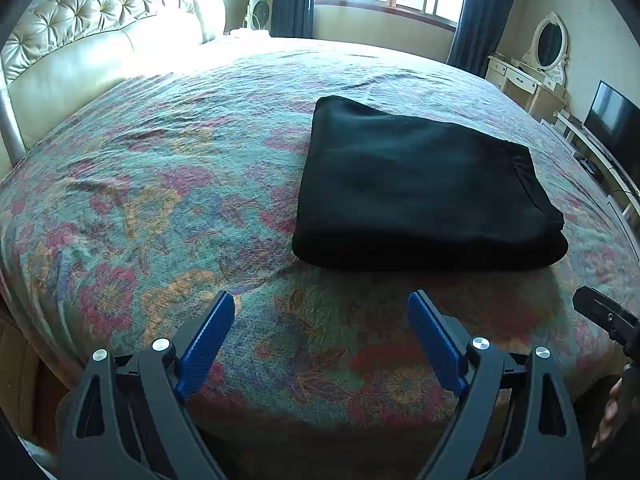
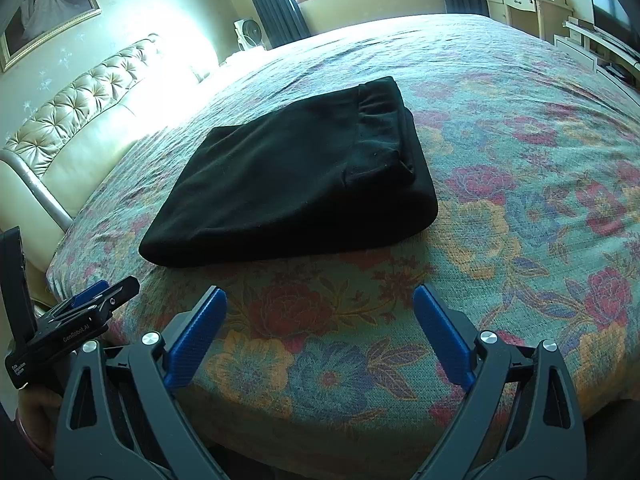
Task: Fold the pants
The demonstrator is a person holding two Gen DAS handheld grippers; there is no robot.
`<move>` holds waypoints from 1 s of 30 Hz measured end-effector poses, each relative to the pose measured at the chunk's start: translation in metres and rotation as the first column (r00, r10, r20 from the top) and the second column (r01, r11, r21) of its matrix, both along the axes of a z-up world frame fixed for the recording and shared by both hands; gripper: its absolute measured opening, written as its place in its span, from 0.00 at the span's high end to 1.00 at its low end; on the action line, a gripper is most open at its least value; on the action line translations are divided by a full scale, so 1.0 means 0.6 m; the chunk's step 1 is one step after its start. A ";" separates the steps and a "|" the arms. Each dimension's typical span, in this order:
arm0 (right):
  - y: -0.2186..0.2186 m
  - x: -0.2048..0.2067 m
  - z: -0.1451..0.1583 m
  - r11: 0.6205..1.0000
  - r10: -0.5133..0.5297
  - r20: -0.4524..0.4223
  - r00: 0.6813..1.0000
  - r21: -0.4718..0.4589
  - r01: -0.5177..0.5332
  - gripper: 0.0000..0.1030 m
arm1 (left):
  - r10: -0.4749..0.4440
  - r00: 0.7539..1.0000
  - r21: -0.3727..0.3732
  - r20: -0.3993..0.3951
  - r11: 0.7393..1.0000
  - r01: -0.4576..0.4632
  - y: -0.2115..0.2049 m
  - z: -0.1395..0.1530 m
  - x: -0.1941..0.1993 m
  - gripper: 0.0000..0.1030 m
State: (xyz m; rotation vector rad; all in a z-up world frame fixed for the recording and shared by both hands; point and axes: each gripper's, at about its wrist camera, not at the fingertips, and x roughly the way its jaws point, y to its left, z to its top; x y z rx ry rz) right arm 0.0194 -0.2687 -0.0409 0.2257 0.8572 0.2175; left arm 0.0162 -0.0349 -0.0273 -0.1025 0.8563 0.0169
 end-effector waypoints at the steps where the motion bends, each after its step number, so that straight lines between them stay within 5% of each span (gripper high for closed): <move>1: 0.000 0.000 0.000 1.000 0.000 0.000 1.000 0.000 0.000 0.08 | -0.001 1.000 0.000 -0.001 1.000 0.001 0.000 0.000 0.001 0.16; 30: -0.001 -0.003 0.003 1.000 -0.001 0.002 1.000 0.000 0.001 0.08 | -0.008 1.000 0.004 0.000 1.000 0.008 -0.003 0.000 0.000 0.16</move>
